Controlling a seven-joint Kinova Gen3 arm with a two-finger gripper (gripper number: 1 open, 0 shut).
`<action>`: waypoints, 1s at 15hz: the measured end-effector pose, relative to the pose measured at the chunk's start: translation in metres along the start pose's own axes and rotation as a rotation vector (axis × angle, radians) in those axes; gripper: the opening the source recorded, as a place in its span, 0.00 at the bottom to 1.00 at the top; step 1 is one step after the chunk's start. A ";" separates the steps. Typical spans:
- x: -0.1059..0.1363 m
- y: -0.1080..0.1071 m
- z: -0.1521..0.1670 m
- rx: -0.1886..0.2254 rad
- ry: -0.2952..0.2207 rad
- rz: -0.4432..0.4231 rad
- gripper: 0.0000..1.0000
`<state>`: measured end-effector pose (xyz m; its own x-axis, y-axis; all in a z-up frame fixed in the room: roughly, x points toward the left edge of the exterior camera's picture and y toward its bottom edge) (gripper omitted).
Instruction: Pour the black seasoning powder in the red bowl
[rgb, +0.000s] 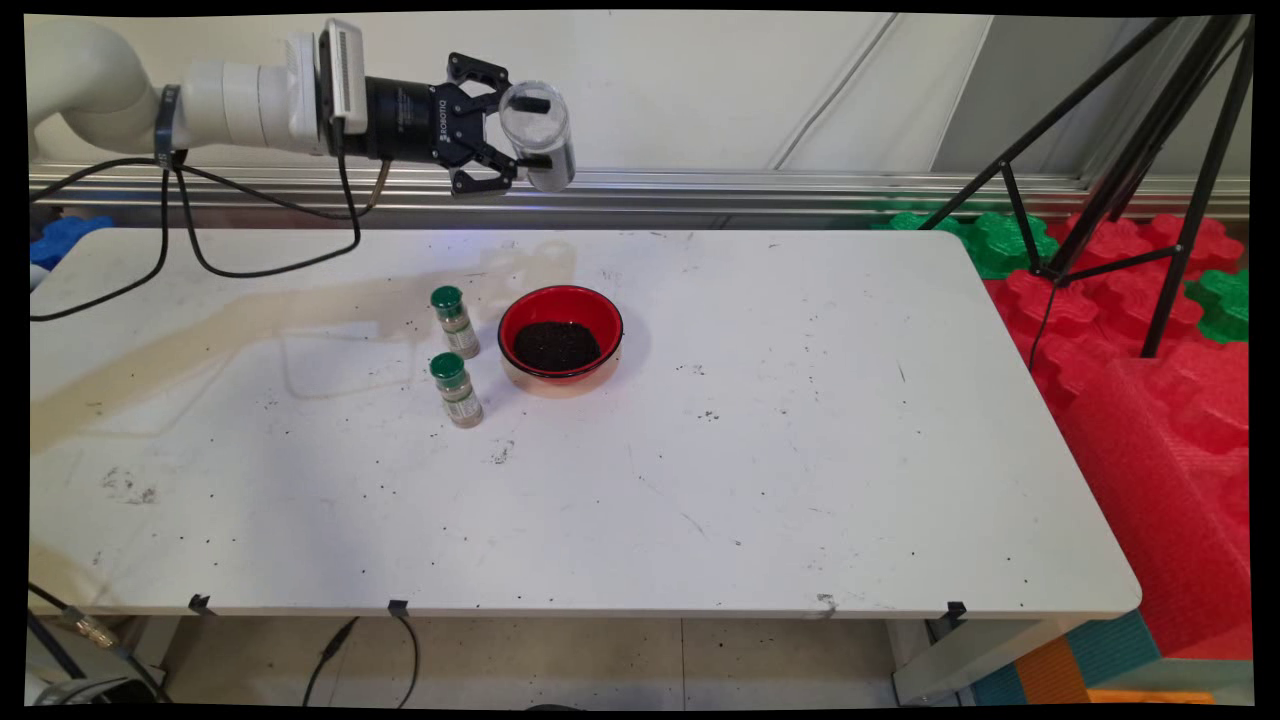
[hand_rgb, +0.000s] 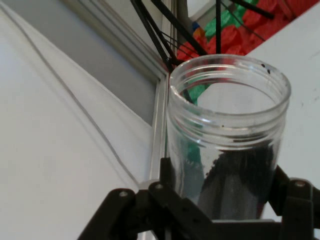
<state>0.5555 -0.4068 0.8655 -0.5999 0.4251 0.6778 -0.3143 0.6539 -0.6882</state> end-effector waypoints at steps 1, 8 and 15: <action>0.001 0.000 0.000 0.000 0.001 -0.037 0.00; 0.010 -0.001 -0.002 -0.002 0.014 -0.320 0.00; 0.017 -0.001 -0.003 -0.007 0.029 -0.520 0.00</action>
<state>0.5475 -0.3983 0.8788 -0.3458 0.0600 0.9364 -0.5601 0.7874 -0.2573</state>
